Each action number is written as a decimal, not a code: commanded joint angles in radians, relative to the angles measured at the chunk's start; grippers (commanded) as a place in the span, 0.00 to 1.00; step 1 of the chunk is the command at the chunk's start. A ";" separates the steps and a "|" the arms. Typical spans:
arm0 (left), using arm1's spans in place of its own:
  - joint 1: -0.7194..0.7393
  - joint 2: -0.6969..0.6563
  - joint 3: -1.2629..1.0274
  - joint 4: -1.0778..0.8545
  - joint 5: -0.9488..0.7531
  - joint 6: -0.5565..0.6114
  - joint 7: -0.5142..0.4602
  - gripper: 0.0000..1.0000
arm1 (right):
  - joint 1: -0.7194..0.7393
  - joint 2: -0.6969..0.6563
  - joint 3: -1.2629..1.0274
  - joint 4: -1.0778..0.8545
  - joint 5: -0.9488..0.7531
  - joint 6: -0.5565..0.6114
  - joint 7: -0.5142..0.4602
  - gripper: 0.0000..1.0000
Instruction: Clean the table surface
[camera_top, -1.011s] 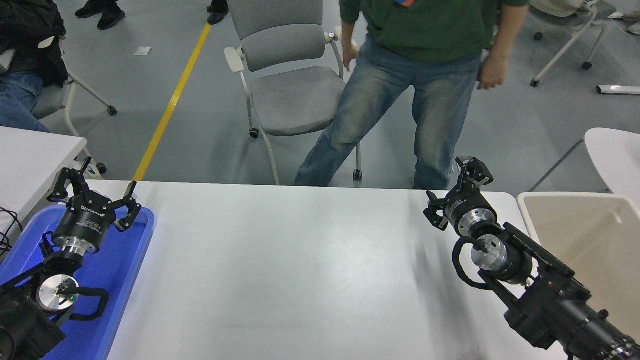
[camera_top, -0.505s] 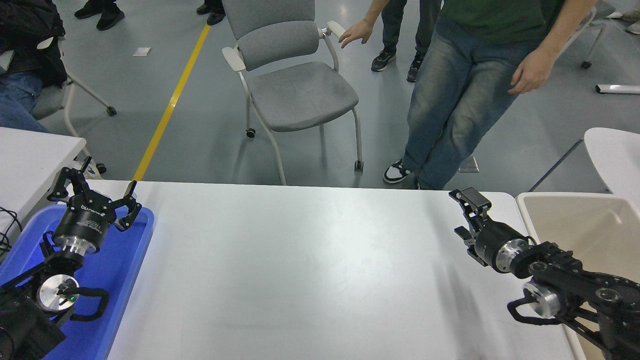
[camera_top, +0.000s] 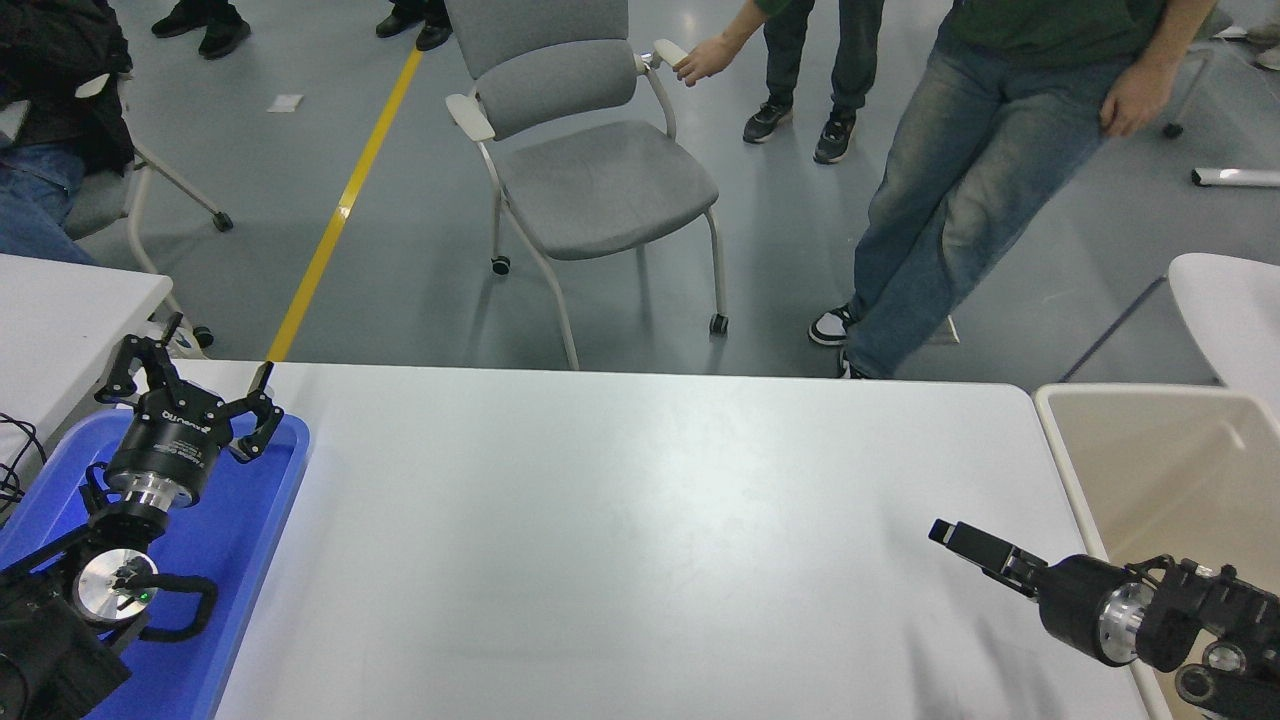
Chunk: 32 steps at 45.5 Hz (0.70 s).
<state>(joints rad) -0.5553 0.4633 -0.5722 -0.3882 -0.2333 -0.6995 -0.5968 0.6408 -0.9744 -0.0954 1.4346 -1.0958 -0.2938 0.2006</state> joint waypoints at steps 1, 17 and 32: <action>0.000 0.000 0.000 0.000 0.000 0.000 0.000 1.00 | -0.047 -0.170 -0.089 0.095 -0.289 0.001 0.002 1.00; 0.000 0.000 0.000 0.000 0.000 0.000 0.000 1.00 | -0.150 -0.253 -0.107 0.162 -0.532 -0.001 0.005 1.00; 0.000 0.000 0.000 0.000 0.000 0.000 0.000 1.00 | -0.181 -0.198 -0.116 0.199 -0.549 -0.001 0.005 1.00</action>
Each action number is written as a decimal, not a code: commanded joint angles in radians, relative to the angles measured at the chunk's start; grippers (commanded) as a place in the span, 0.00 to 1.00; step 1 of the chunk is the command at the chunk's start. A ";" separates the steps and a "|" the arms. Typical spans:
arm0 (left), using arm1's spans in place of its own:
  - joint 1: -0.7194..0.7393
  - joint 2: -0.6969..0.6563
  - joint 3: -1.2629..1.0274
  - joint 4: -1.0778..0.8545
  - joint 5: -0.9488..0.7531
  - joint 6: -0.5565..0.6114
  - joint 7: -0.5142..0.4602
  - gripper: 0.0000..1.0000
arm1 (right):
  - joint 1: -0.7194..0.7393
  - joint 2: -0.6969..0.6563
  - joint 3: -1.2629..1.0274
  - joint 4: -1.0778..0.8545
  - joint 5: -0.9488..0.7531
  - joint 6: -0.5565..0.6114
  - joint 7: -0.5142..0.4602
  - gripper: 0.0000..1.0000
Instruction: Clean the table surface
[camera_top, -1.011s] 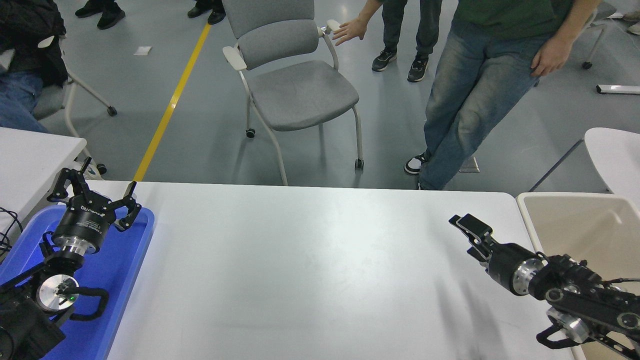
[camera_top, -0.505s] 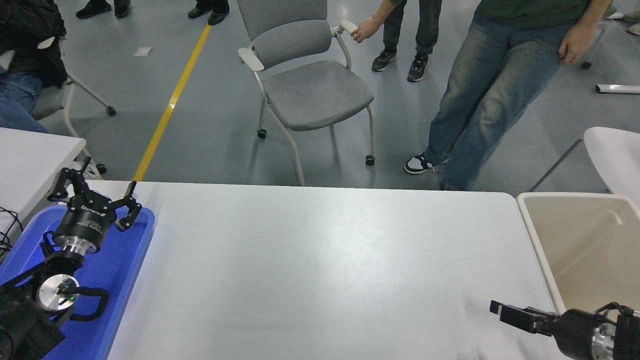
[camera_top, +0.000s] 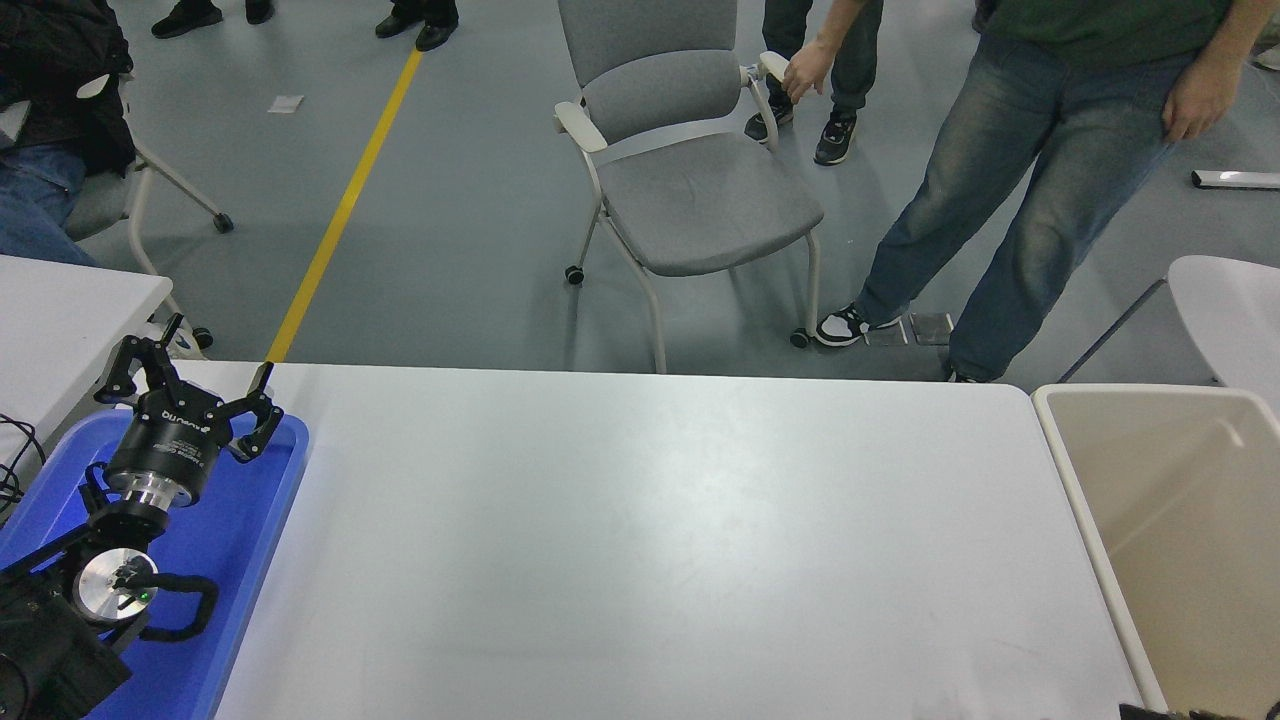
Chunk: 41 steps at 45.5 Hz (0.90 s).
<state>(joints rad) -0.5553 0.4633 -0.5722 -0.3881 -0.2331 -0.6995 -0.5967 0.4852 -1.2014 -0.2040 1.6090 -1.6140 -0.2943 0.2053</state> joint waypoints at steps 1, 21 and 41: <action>0.000 0.000 0.000 0.000 0.000 0.000 0.000 1.00 | -0.025 0.036 -0.008 0.025 -0.024 0.000 0.000 1.00; 0.000 0.000 0.000 0.000 0.000 0.000 0.000 1.00 | -0.027 0.177 0.005 -0.060 0.054 0.001 -0.004 1.00; 0.000 0.000 0.000 0.000 0.000 0.000 0.000 1.00 | -0.022 0.264 0.021 -0.119 0.054 0.001 -0.006 1.00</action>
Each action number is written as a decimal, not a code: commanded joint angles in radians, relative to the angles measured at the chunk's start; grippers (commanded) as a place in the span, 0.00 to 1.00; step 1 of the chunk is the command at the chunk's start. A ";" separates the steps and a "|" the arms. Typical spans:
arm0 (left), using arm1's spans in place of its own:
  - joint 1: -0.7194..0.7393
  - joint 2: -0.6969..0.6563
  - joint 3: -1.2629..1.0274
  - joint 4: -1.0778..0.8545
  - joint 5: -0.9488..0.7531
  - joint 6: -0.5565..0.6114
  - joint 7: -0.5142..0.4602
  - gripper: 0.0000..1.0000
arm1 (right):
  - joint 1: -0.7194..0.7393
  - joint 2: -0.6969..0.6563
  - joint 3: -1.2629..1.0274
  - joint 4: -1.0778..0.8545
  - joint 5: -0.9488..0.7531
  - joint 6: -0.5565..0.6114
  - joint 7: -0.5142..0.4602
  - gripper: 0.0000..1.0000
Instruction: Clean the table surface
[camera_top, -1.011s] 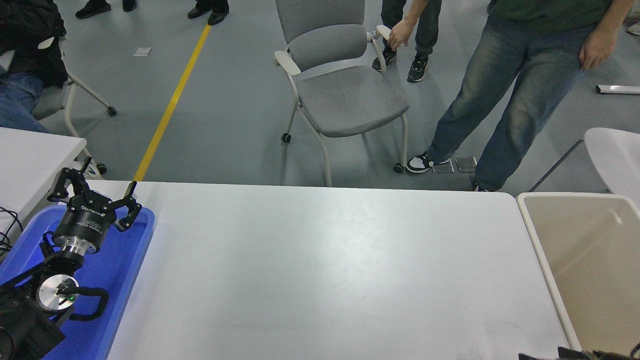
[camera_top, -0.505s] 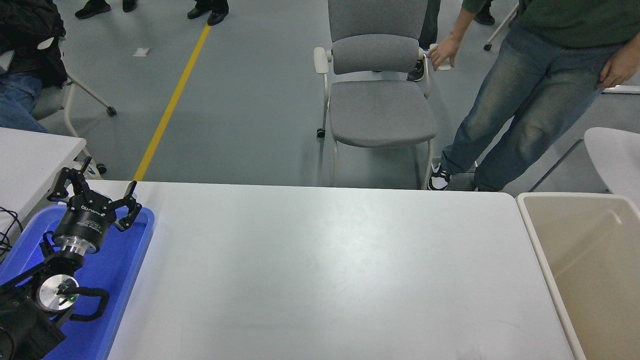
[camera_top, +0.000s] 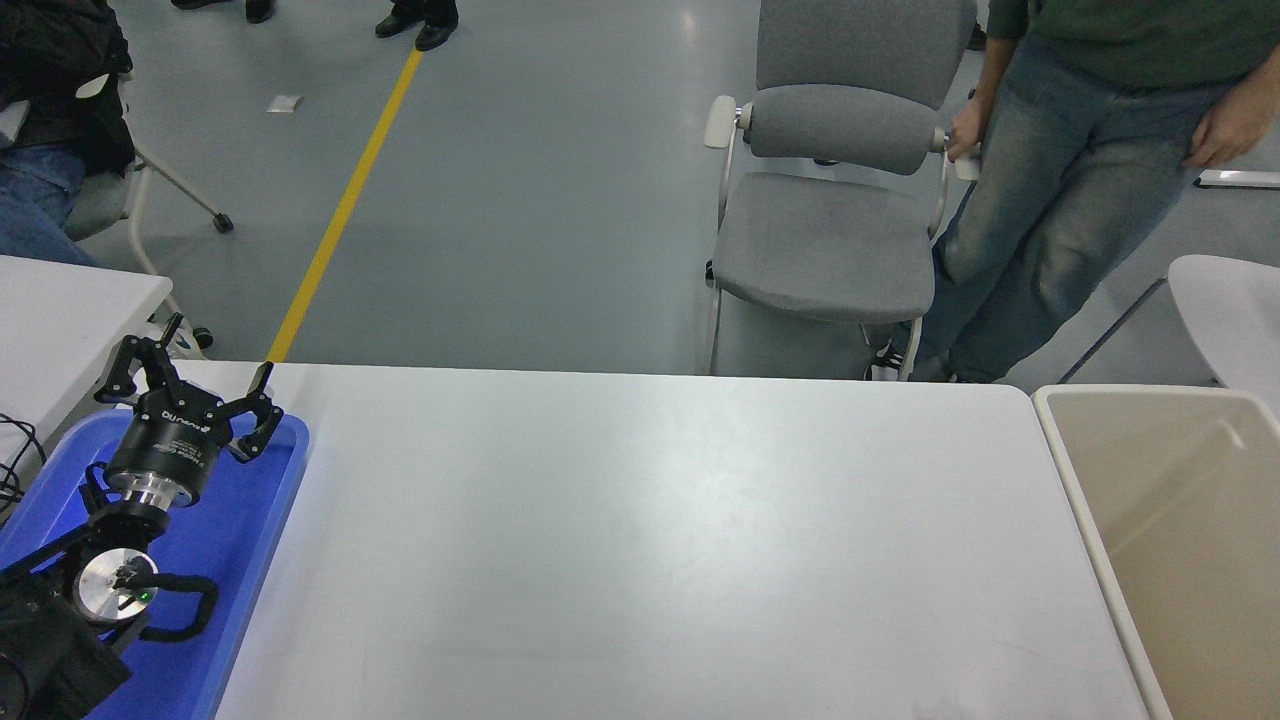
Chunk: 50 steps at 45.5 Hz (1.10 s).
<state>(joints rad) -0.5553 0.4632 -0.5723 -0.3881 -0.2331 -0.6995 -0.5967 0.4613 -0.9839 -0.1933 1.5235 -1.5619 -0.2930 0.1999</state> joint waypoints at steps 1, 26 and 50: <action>0.000 0.000 0.000 0.000 0.000 0.000 0.000 1.00 | 0.002 0.050 0.015 -0.034 0.002 0.000 0.000 1.00; 0.000 0.000 0.000 0.000 0.000 0.000 0.000 1.00 | 0.016 0.094 0.022 -0.040 -0.035 0.006 0.001 0.81; 0.000 0.000 0.000 0.000 0.000 0.000 0.000 1.00 | 0.013 0.033 0.020 -0.040 -0.144 0.041 0.006 0.00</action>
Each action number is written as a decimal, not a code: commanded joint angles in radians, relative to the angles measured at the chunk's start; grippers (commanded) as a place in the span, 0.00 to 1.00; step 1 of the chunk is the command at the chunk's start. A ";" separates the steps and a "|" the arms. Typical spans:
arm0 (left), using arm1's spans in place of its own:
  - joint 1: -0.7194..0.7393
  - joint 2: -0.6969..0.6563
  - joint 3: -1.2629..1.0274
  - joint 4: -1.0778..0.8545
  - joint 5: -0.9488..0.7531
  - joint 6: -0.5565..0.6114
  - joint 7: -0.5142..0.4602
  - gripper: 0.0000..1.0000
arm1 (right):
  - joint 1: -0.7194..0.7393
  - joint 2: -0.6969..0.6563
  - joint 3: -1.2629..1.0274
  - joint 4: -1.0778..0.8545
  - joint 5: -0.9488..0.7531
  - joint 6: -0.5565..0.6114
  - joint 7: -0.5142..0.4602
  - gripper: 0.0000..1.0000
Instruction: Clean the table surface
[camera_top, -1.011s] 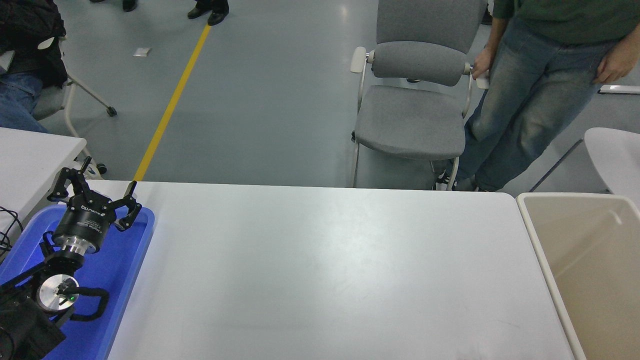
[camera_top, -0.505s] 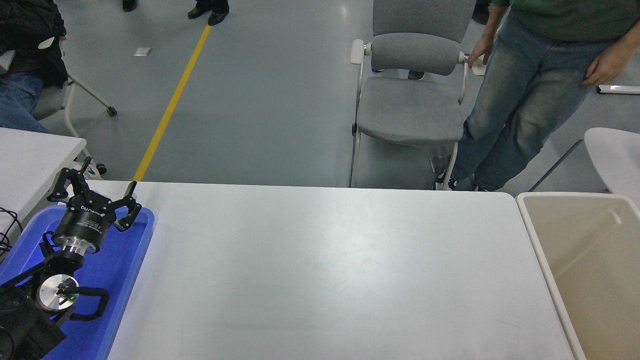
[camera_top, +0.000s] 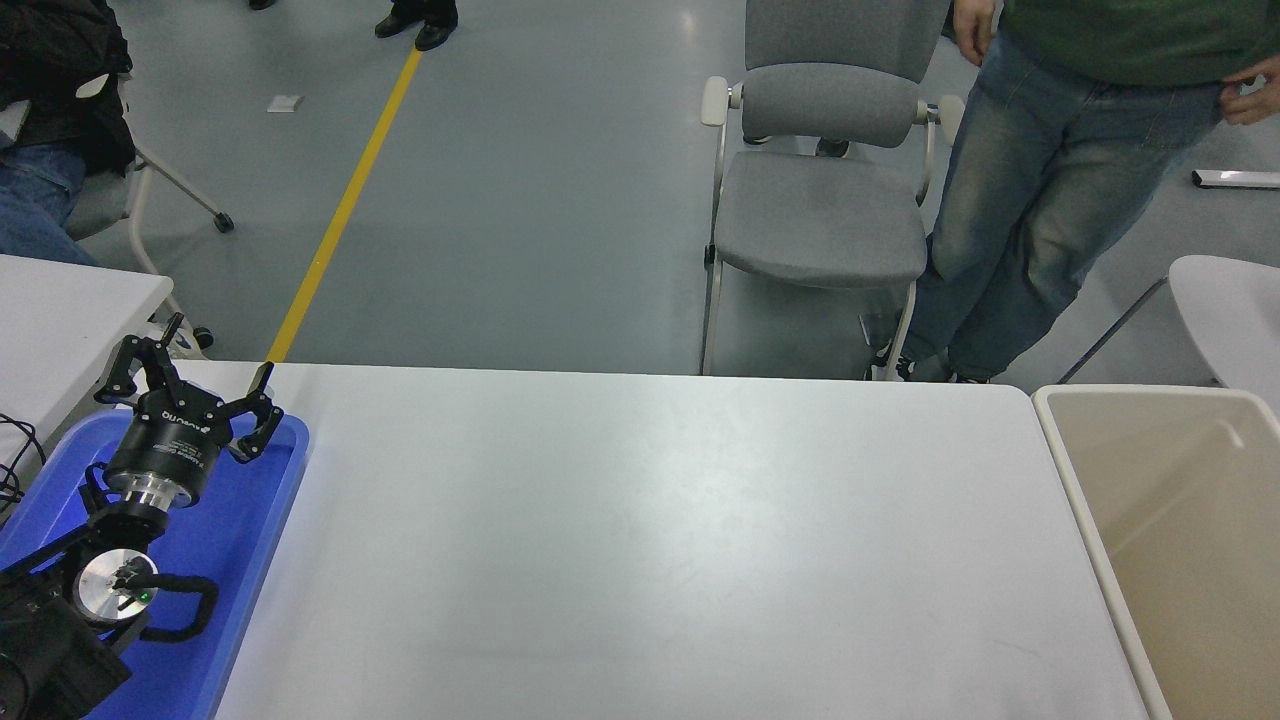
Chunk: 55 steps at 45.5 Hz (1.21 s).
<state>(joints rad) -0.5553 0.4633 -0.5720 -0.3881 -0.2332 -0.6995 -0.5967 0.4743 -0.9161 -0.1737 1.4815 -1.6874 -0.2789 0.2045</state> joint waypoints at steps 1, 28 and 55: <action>0.000 0.000 0.000 0.000 0.000 0.000 0.000 1.00 | 0.000 -0.050 0.005 0.005 -0.015 0.067 0.003 0.00; 0.000 0.000 0.000 0.000 0.000 0.000 0.000 1.00 | 0.001 -0.155 0.028 0.091 0.063 0.098 0.007 0.00; 0.000 0.000 0.000 0.000 0.000 0.000 0.000 1.00 | 0.236 -0.415 0.086 0.137 0.241 0.210 0.065 0.00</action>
<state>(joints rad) -0.5553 0.4633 -0.5723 -0.3881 -0.2332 -0.6995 -0.5967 0.5890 -1.2165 -0.0983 1.6051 -1.5408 -0.1340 0.2445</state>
